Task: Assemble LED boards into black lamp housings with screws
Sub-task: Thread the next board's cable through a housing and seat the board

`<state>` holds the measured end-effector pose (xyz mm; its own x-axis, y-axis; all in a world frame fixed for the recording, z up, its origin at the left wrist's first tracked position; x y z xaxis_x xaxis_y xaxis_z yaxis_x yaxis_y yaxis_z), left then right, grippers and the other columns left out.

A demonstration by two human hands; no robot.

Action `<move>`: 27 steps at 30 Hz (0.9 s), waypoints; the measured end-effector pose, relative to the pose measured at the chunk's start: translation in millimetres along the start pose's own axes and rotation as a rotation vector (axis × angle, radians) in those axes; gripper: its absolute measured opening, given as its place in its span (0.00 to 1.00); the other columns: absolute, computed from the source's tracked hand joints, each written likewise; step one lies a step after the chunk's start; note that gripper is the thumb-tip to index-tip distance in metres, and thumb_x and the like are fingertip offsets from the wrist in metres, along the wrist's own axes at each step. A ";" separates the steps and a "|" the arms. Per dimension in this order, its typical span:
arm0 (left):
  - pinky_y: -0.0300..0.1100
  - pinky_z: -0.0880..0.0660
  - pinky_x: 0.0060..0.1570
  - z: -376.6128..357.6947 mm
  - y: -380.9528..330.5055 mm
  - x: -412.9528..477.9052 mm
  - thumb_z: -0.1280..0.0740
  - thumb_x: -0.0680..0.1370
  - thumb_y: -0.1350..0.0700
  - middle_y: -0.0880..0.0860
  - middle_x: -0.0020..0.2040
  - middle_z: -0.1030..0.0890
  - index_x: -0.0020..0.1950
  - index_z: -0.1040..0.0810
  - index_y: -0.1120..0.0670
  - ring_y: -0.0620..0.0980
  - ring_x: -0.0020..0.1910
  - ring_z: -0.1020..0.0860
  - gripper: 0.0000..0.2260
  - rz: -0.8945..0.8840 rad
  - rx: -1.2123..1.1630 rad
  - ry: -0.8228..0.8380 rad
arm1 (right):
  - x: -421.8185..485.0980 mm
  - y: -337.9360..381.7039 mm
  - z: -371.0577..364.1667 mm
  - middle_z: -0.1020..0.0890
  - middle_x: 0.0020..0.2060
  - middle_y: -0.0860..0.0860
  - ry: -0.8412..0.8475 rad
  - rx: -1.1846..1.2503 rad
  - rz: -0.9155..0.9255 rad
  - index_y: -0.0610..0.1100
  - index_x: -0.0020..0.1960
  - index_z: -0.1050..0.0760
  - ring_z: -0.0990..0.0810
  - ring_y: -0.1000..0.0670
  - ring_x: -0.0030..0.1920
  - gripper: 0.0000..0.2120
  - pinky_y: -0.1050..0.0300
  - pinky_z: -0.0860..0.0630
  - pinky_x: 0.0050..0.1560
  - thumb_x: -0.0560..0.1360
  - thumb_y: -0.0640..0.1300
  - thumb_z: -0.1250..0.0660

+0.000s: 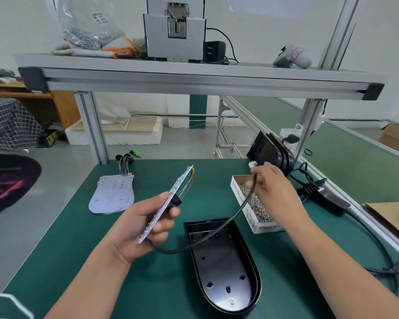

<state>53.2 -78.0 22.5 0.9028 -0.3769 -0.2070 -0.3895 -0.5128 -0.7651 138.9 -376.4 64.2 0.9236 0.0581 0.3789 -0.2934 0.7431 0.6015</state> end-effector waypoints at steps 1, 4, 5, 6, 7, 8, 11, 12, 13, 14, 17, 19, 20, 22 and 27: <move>0.33 0.37 0.18 -0.2 0.0 -0.2 0.32 0.79 0.51 0.54 0.41 0.24 0.44 0.17 0.54 0.42 0.23 0.33 0.09 0.002 0.012 0.001 | -1.6 -0.8 2.5 0.18 0.57 0.63 -0.010 0.038 -0.021 0.50 0.66 0.24 0.19 0.67 0.46 0.11 0.66 0.25 0.46 0.84 0.44 0.32; 0.35 0.32 0.20 -1.4 2.0 2.9 0.30 0.78 0.52 0.54 0.39 0.23 0.45 0.16 0.55 0.45 0.25 0.28 0.08 -0.033 0.060 -0.095 | -9.5 5.6 9.8 0.16 0.41 0.66 -0.037 0.169 -0.033 0.55 0.60 0.25 0.22 0.62 0.33 0.06 0.68 0.30 0.33 0.86 0.45 0.35; 0.35 0.29 0.22 -0.9 3.0 4.5 0.29 0.77 0.52 0.53 0.37 0.22 0.46 0.16 0.56 0.46 0.26 0.25 0.08 -0.061 0.087 -0.154 | -12.6 10.7 11.3 0.15 0.41 0.61 -0.042 0.220 -0.025 0.56 0.57 0.24 0.20 0.59 0.34 0.03 0.63 0.26 0.36 0.86 0.49 0.36; 0.35 0.26 0.25 0.0 3.7 6.1 0.28 0.76 0.52 0.53 0.37 0.20 0.48 0.16 0.57 0.47 0.28 0.22 0.09 -0.096 0.115 -0.209 | -16.3 17.5 11.9 0.14 0.42 0.56 -0.038 0.284 -0.025 0.55 0.55 0.24 0.17 0.56 0.38 0.03 0.57 0.20 0.41 0.86 0.52 0.36; 0.36 0.24 0.28 0.8 4.4 7.5 0.28 0.76 0.51 0.52 0.37 0.18 0.50 0.17 0.58 0.48 0.30 0.20 0.10 -0.131 0.143 -0.253 | -21.0 24.0 10.8 0.14 0.43 0.51 -0.034 0.366 -0.029 0.52 0.54 0.24 0.15 0.53 0.43 0.06 0.52 0.17 0.48 0.86 0.52 0.37; 0.36 0.23 0.29 1.2 5.2 8.9 0.29 0.77 0.51 0.52 0.38 0.17 0.51 0.18 0.58 0.48 0.31 0.19 0.10 -0.165 0.170 -0.288 | -25.6 29.9 9.8 0.14 0.44 0.47 -0.041 0.454 -0.027 0.48 0.54 0.24 0.13 0.50 0.46 0.06 0.48 0.16 0.52 0.86 0.50 0.37; 0.38 0.21 0.32 2.5 8.0 10.6 0.32 0.82 0.53 0.52 0.41 0.15 0.54 0.19 0.58 0.48 0.35 0.17 0.09 -0.203 0.199 -0.338 | -39.2 45.6 16.2 0.14 0.45 0.42 -0.135 0.607 0.039 0.40 0.55 0.24 0.12 0.45 0.48 0.04 0.48 0.15 0.52 0.86 0.41 0.35; 0.40 0.21 0.34 2.4 9.1 11.0 0.32 0.83 0.53 0.52 0.43 0.14 0.56 0.19 0.59 0.49 0.36 0.16 0.10 -0.195 0.192 -0.338 | -42.5 48.7 17.8 0.14 0.45 0.41 -0.142 0.650 0.060 0.40 0.56 0.23 0.12 0.45 0.47 0.04 0.51 0.15 0.51 0.86 0.40 0.35; 0.41 0.20 0.36 2.2 10.0 11.1 0.32 0.83 0.53 0.53 0.45 0.13 0.59 0.19 0.59 0.50 0.39 0.15 0.11 -0.180 0.183 -0.329 | -46.0 50.9 18.1 0.14 0.45 0.41 -0.126 0.694 0.076 0.39 0.56 0.21 0.11 0.44 0.47 0.05 0.53 0.15 0.49 0.86 0.39 0.35; 0.42 0.19 0.39 2.0 11.3 11.3 0.33 0.83 0.53 0.54 0.48 0.13 0.61 0.19 0.59 0.50 0.41 0.14 0.12 -0.160 0.168 -0.314 | -49.5 51.9 16.1 0.14 0.44 0.41 -0.092 0.734 0.080 0.39 0.56 0.19 0.11 0.43 0.46 0.07 0.54 0.15 0.48 0.86 0.40 0.35; 0.44 0.17 0.43 0.2 14.6 10.4 0.34 0.84 0.52 0.60 0.63 0.15 0.67 0.19 0.58 0.52 0.49 0.14 0.15 -0.091 0.085 -0.269 | -63.3 52.5 1.9 0.13 0.43 0.42 0.051 0.734 0.070 0.41 0.54 0.16 0.11 0.43 0.46 0.10 0.55 0.15 0.47 0.85 0.43 0.35; 0.43 0.18 0.36 -2.0 17.4 9.4 0.34 0.85 0.53 0.61 0.65 0.16 0.68 0.19 0.57 0.52 0.50 0.13 0.14 -0.049 0.004 -0.243 | -72.7 47.8 -8.8 0.13 0.44 0.43 0.122 0.694 0.065 0.46 0.54 0.16 0.11 0.43 0.48 0.09 0.53 0.15 0.49 0.86 0.44 0.35; 0.42 0.18 0.35 -3.4 18.6 9.3 0.34 0.85 0.53 0.60 0.64 0.15 0.67 0.19 0.56 0.52 0.51 0.12 0.13 -0.034 -0.031 -0.230 | -75.8 45.5 -11.5 0.13 0.45 0.44 0.138 0.687 0.062 0.47 0.54 0.16 0.11 0.43 0.49 0.09 0.52 0.15 0.50 0.86 0.44 0.35; 0.42 0.18 0.35 -5.3 20.5 9.8 0.34 0.84 0.53 0.58 0.61 0.14 0.67 0.19 0.56 0.53 0.55 0.12 0.13 -0.024 -0.067 -0.211 | -78.8 41.1 -11.2 0.13 0.45 0.44 0.140 0.698 0.059 0.48 0.54 0.16 0.12 0.42 0.50 0.09 0.50 0.15 0.51 0.86 0.44 0.35; 0.45 0.17 0.39 -5.3 26.5 12.1 0.31 0.80 0.51 0.62 0.68 0.18 0.70 0.21 0.56 0.57 0.57 0.16 0.20 -0.016 0.042 -0.215 | -82.0 42.2 -6.8 0.13 0.45 0.46 0.181 0.643 0.114 0.49 0.52 0.16 0.12 0.45 0.49 0.08 0.57 0.16 0.48 0.85 0.46 0.34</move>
<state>52.8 -100.3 3.0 0.9286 -0.1935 -0.3166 -0.3710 -0.4828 -0.7932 52.5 -345.2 53.7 0.8884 0.2653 0.3748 -0.4283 0.1844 0.8846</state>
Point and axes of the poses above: each hand's wrist, its own x-axis towards the middle knuckle, its own z-axis out of the back of the hand, y = z × x, the point moved 6 cm from there along x, towards the middle knuckle
